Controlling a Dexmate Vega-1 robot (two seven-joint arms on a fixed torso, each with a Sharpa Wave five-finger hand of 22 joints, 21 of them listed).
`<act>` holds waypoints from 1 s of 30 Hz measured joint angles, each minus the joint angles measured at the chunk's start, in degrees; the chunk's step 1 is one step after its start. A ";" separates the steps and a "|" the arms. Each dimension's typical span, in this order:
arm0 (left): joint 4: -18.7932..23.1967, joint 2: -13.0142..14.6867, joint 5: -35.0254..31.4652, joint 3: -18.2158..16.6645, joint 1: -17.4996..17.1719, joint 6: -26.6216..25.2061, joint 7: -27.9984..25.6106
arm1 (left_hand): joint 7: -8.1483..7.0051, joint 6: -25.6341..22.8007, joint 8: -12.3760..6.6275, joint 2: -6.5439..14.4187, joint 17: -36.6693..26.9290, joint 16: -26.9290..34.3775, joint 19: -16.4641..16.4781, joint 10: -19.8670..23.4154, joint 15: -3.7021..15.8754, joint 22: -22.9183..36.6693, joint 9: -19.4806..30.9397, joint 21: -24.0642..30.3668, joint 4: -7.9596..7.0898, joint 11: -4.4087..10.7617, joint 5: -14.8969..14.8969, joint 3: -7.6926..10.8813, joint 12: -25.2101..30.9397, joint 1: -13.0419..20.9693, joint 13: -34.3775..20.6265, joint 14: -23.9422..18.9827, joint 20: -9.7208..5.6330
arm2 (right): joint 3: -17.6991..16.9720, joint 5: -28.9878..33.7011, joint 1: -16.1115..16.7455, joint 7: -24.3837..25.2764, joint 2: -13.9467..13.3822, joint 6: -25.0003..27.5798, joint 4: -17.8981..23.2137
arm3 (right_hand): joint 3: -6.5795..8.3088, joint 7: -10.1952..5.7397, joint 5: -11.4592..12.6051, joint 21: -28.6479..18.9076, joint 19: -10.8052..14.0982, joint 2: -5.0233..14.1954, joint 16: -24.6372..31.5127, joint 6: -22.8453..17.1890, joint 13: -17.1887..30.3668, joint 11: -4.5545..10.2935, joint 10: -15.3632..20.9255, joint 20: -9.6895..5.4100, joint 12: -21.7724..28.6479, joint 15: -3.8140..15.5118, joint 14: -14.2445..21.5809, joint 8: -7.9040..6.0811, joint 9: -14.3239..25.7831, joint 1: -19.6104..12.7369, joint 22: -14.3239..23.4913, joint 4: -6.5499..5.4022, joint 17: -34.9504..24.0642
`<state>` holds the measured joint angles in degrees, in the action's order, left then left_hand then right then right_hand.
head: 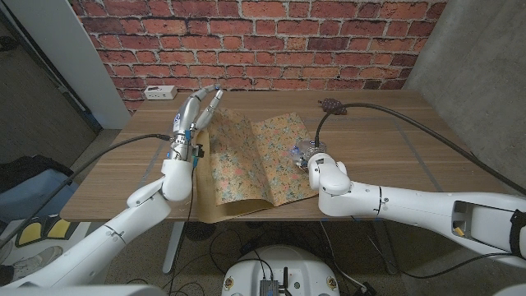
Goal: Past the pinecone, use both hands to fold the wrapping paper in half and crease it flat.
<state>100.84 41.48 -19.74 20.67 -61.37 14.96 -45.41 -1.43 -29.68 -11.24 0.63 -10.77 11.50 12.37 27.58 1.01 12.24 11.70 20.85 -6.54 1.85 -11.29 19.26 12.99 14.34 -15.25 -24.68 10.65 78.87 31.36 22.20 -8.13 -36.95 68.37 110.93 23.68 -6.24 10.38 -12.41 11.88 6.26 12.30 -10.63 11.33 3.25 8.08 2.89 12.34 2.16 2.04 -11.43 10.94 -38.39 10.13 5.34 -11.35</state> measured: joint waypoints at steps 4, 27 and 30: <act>0.63 -0.81 -0.38 -1.23 -0.65 1.02 -0.08 | -0.58 -1.81 -0.92 1.75 0.14 0.00 0.93 0.23 0.22 -0.06 -0.04 0.23 3.28 -0.23 0.00 2.31 0.30 3.97 -0.10 -0.22 -0.66 | -0.04 0.00 0.01 0.11 0.08 0.01 -0.05 | -0.03 0.00 0.00 0.00 0.00 0.00 0.00 0.00 0.00 0.00 0.00 0.00 0.00 0.00 0.00 0.00 0.00 0.00 0.00 0.03 0.00; 16.29 8.39 7.30 -2.60 -1.27 -26.63 31.60 | 3.48 -8.80 -1.30 9.94 0.91 -0.08 11.26 7.38 1.49 -1.06 -0.79 3.55 9.35 -0.62 0.06 13.64 1.44 10.84 2.34 -6.29 -2.28 | -13.52 -3.98 10.45 12.47 -0.02 -3.60 6.03 | -4.44 1.78 0.00 -0.26 2.57 -1.27 1.06 4.28 0.28 -3.16 -2.80 3.20 -1.23 -1.24 2.68 1.27 0.00 6.27 0.14 -2.39 -0.54; 17.08 9.90 7.53 -1.17 -0.10 -29.40 35.11 | 3.47 -8.78 -0.62 10.12 0.91 -1.08 8.98 7.02 1.67 -1.33 -0.78 2.77 9.30 -0.26 0.06 15.61 0.64 11.02 2.73 -4.17 -2.59 | -15.52 -4.96 11.88 14.09 0.63 -3.54 6.51 | -4.89 2.04 0.00 -0.44 2.80 -1.62 1.06 5.69 0.28 -3.99 -3.63 3.43 -1.34 -1.58 2.73 1.35 0.00 6.61 0.14 -2.40 -0.54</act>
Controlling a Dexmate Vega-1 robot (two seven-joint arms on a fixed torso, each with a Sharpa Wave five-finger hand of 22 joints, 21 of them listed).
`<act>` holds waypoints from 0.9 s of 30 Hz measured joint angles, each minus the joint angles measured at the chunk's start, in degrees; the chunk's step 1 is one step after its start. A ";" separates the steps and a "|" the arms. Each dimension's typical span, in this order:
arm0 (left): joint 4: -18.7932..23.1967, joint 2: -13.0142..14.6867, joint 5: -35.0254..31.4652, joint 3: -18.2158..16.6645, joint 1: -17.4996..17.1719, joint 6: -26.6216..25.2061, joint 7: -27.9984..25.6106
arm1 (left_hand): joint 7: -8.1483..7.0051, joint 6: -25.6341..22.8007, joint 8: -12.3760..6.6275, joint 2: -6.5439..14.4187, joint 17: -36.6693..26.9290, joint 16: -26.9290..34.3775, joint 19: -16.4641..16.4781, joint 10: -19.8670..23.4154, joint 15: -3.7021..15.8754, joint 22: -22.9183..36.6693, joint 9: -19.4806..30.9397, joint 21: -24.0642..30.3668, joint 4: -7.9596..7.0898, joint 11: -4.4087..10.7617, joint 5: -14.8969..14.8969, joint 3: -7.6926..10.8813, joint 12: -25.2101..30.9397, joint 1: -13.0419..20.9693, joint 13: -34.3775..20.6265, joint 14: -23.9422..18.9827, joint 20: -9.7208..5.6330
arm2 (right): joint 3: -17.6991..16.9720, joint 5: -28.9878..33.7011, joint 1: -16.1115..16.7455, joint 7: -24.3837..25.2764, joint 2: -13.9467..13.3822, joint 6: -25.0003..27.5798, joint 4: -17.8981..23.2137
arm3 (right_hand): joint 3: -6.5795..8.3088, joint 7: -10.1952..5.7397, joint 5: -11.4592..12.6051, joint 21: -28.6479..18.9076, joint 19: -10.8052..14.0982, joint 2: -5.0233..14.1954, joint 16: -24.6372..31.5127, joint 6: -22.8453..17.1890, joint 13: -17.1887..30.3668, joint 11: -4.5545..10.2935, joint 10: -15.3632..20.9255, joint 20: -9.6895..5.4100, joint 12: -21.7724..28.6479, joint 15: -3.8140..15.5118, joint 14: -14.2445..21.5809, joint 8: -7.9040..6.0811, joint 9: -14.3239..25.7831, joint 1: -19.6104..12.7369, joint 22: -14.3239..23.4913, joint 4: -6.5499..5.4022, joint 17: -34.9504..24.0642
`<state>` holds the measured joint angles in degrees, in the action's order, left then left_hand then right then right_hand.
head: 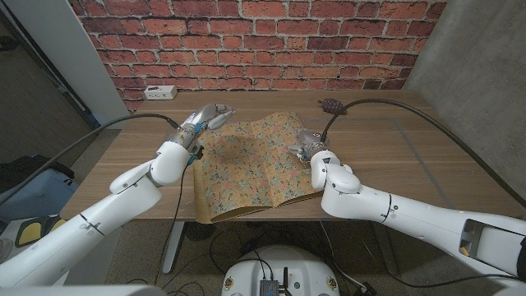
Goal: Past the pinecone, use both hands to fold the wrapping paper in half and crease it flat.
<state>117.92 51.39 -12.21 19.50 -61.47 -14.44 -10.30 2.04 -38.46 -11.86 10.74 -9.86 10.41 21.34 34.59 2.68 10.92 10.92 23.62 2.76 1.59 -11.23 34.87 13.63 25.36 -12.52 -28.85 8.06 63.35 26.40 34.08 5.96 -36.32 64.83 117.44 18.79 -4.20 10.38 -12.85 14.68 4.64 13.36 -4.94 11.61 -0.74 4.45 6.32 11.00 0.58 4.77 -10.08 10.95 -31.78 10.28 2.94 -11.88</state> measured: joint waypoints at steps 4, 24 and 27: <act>0.81 1.49 0.02 1.64 1.44 -3.30 4.27 | -0.51 0.51 0.44 0.00 0.00 -0.47 -2.46 -0.92 -0.01 -0.01 0.00 -1.08 -0.45 0.23 0.00 1.76 -0.70 0.00 0.29 2.46 -0.65 | -2.53 -1.28 1.56 1.39 1.09 0.68 0.50 | -0.21 0.41 0.00 0.00 0.61 -0.11 0.00 0.87 0.00 -0.38 -1.00 0.55 -0.20 -0.62 -0.16 0.15 0.00 0.11 0.00 0.21 0.00; 3.66 6.11 -4.02 11.52 8.82 -13.01 14.98 | 0.34 -0.75 0.39 -0.25 0.00 0.68 -3.66 1.31 0.13 0.00 0.16 -2.10 -4.91 0.33 0.93 3.06 -0.42 -3.71 0.82 0.54 -2.21 | -9.85 -13.54 4.02 9.05 5.17 8.66 1.45 | -1.08 1.63 0.00 -0.40 2.43 0.88 0.22 2.09 -0.01 -1.53 -1.08 0.14 0.03 -1.73 0.95 -0.31 0.00 0.48 -0.01 0.76 -0.26; 3.77 6.27 -4.61 12.16 9.30 -13.97 15.81 | 0.49 -1.33 0.39 -0.60 0.00 0.69 -2.59 2.38 0.22 -0.16 0.16 -2.06 -5.25 0.22 1.11 3.37 -0.42 -4.09 0.82 -0.47 -2.35 | -10.64 -15.04 3.79 9.50 5.54 9.41 1.37 | -1.08 1.74 0.00 -0.39 2.43 0.88 0.22 2.20 -0.01 -1.53 -1.08 0.14 0.03 -1.94 1.17 -0.31 0.00 0.48 -0.01 0.76 -0.26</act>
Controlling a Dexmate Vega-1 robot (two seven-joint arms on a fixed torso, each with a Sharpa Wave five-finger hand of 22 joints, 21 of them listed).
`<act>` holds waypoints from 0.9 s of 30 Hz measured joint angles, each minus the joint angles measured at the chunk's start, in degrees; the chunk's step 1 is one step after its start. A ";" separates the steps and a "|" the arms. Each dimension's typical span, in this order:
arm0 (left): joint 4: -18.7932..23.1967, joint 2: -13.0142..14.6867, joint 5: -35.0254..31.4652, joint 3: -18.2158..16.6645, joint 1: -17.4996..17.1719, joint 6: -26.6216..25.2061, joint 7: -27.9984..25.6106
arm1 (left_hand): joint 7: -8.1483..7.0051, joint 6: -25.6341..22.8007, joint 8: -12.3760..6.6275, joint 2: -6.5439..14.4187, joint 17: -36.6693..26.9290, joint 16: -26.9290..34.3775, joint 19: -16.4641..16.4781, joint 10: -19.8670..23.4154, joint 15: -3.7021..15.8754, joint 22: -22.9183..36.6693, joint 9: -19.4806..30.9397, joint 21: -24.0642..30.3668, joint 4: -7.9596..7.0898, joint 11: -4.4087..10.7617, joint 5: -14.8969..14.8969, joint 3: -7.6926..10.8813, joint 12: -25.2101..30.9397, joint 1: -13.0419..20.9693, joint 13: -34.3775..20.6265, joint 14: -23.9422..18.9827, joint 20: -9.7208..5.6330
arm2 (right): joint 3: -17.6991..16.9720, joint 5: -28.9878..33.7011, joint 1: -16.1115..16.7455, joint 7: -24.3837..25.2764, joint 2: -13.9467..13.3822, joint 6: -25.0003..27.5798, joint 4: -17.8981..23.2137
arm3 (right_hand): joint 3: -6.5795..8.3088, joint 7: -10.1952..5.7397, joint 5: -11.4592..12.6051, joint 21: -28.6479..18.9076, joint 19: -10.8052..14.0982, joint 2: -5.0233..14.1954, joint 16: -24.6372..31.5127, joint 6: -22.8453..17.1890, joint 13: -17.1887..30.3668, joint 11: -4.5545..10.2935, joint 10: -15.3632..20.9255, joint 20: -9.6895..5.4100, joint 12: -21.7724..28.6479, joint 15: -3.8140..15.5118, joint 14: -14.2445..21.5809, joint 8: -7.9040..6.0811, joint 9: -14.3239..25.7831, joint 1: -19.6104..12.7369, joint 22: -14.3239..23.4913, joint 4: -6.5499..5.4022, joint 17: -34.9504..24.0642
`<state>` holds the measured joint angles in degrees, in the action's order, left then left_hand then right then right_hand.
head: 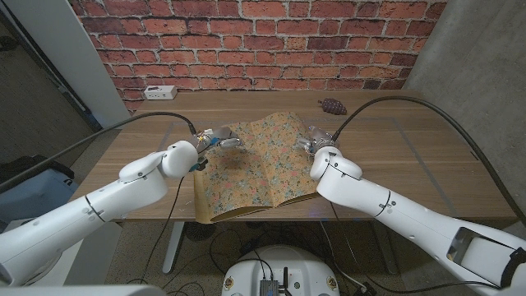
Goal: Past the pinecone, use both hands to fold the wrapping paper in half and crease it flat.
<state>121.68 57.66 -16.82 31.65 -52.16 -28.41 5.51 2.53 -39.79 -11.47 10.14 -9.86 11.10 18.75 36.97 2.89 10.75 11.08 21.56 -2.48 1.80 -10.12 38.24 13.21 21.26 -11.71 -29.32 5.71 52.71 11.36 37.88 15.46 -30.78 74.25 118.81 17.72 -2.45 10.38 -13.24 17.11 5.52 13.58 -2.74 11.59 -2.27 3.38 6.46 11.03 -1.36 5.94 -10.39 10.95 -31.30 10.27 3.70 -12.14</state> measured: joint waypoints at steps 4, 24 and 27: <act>0.09 0.18 -0.67 1.14 0.70 -1.38 1.22 | 0.46 -1.09 -0.41 -0.01 0.27 0.00 0.93 0.91 -0.01 -0.10 0.00 0.33 -0.22 -0.07 0.00 0.22 0.31 -0.59 0.00 -1.11 0.16 | -1.39 -4.17 -0.19 1.16 0.43 1.39 -0.44 | 0.24 0.09 0.00 0.00 0.98 0.48 0.50 0.72 0.00 0.00 0.00 0.98 0.00 -0.24 1.39 0.00 0.00 -0.48 0.00 0.24 0.00; -1.59 -0.11 -3.01 6.94 5.76 -6.44 8.38 | 0.65 -1.39 -0.41 0.22 0.10 0.00 2.02 1.14 0.07 -0.07 -0.01 0.78 -2.05 -0.26 0.00 0.76 0.10 -2.32 -0.01 -1.82 0.02 | -6.51 -16.67 -0.15 4.68 0.45 0.44 -1.85 | 0.31 0.62 0.00 -1.38 6.37 3.07 2.61 3.90 -0.01 -1.43 -2.68 1.45 0.00 -1.20 6.81 0.00 0.00 -0.11 0.11 0.77 -0.54; -2.23 -0.36 -3.28 7.70 6.51 -6.96 9.22 | 0.46 -1.21 -0.18 0.23 0.10 -0.08 2.02 1.14 0.05 0.07 -0.01 0.78 -2.28 -0.26 0.00 0.86 0.10 -2.34 -0.01 -1.80 0.02 | -7.75 -18.69 0.45 5.03 -0.03 -1.62 -1.85 | -0.10 0.71 0.00 -1.87 8.38 3.72 3.61 3.99 -0.01 -1.85 -2.26 1.75 0.23 -1.32 9.62 -0.06 0.00 0.54 0.10 0.36 -0.78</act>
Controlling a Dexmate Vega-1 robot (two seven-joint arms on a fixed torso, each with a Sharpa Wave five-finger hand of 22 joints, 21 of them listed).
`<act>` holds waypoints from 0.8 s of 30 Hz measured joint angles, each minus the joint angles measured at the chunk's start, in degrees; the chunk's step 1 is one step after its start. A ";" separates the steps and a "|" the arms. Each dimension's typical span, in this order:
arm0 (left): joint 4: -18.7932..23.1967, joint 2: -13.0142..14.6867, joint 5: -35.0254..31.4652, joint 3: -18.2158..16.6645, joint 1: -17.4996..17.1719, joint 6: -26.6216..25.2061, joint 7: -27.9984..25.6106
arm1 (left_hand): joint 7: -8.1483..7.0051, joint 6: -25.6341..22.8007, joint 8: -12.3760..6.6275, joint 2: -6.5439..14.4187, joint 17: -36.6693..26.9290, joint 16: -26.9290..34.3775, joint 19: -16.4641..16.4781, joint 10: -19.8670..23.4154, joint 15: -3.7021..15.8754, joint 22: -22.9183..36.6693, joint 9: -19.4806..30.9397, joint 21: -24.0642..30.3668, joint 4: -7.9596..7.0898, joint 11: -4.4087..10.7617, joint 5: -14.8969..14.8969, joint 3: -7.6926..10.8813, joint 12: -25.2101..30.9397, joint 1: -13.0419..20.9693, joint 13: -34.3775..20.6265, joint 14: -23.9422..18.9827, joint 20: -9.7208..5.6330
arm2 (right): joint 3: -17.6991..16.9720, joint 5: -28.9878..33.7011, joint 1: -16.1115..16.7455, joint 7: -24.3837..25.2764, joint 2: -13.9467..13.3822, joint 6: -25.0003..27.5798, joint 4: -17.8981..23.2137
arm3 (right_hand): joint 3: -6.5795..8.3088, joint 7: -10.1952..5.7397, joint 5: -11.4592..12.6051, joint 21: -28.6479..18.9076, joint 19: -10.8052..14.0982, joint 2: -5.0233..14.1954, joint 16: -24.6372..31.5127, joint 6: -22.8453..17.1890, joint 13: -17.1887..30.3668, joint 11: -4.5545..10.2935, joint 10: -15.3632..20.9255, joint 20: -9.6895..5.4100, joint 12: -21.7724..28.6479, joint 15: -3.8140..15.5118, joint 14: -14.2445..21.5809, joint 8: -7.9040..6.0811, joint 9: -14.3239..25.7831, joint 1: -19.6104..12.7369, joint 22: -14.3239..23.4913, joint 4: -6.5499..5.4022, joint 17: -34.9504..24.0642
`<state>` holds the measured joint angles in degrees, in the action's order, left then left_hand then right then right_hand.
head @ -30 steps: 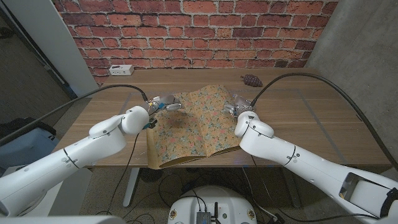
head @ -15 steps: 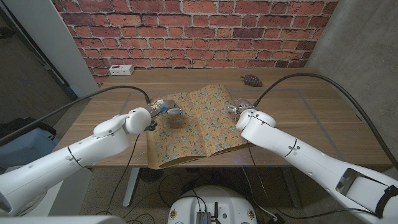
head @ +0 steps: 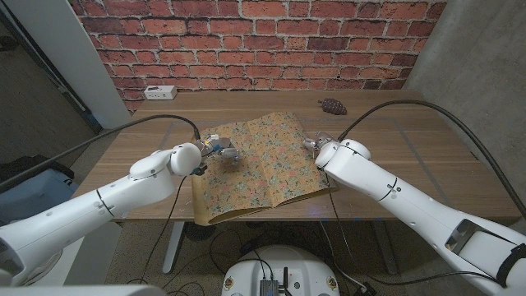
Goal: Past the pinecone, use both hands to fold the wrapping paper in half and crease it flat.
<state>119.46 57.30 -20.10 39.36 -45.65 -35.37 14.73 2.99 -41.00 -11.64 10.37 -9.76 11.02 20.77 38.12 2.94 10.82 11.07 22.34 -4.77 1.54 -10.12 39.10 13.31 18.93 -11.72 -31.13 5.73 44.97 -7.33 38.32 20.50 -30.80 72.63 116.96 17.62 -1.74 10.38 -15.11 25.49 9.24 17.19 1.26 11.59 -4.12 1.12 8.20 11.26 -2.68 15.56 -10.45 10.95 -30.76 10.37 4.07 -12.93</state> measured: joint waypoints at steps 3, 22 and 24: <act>-0.65 -0.20 -0.19 0.48 0.61 -0.16 0.37 | -0.03 0.02 0.00 0.22 0.01 -0.22 0.00 -0.14 -0.20 0.00 0.00 0.00 -0.10 -0.14 0.00 -0.07 0.02 -0.22 -0.04 0.21 0.00 | -1.28 -2.05 0.61 -0.17 -0.52 -2.20 -0.06 | 0.23 0.31 0.00 -1.12 3.56 -0.13 1.30 0.35 0.00 -0.30 0.30 -0.34 0.00 0.13 4.86 -0.16 0.00 0.85 0.00 -0.50 -0.01; -3.79 -1.18 -0.30 2.28 2.64 0.30 1.26 | -0.31 1.54 0.43 -0.01 0.17 -0.43 -0.01 -1.26 0.01 -0.03 0.00 0.00 -1.02 -0.01 0.00 0.38 -0.81 -1.05 0.15 0.41 -0.01 | -8.03 -13.25 5.47 -2.83 -3.21 -18.81 -1.95 | 2.69 0.17 0.25 -6.86 19.74 -0.23 2.91 3.31 -0.40 -2.23 6.98 -2.86 1.74 0.02 20.46 -0.33 0.00 2.79 0.66 -0.36 0.26; -4.07 -1.32 -0.35 2.43 2.86 0.47 1.33 | -0.31 1.54 0.43 -0.09 0.18 -0.43 -0.01 -1.47 0.01 -0.03 0.00 0.00 -1.25 0.20 0.00 0.61 -0.81 -1.42 0.13 0.42 -0.01 | -9.49 -14.92 6.79 -3.15 -3.06 -21.94 -2.64 | 3.06 -0.55 0.25 -6.87 19.62 -0.30 2.50 4.01 -0.31 -1.62 5.79 -2.73 1.05 0.23 18.86 -0.33 0.00 1.42 0.68 0.90 -0.40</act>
<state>115.38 55.98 -20.45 41.79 -42.80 -34.89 16.06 2.68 -39.45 -11.21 10.28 -9.58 10.59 20.77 36.65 2.95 10.80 11.06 22.34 -6.02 1.74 -10.12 39.72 12.49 17.50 -11.60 -30.71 5.72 35.47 -22.25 45.11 17.34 -33.86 50.68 114.32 20.68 -2.29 10.63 -21.99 45.10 8.94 19.69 5.26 11.28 -5.74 6.91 5.47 12.31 -2.45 34.41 -10.78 10.95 -29.34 11.05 4.97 -13.33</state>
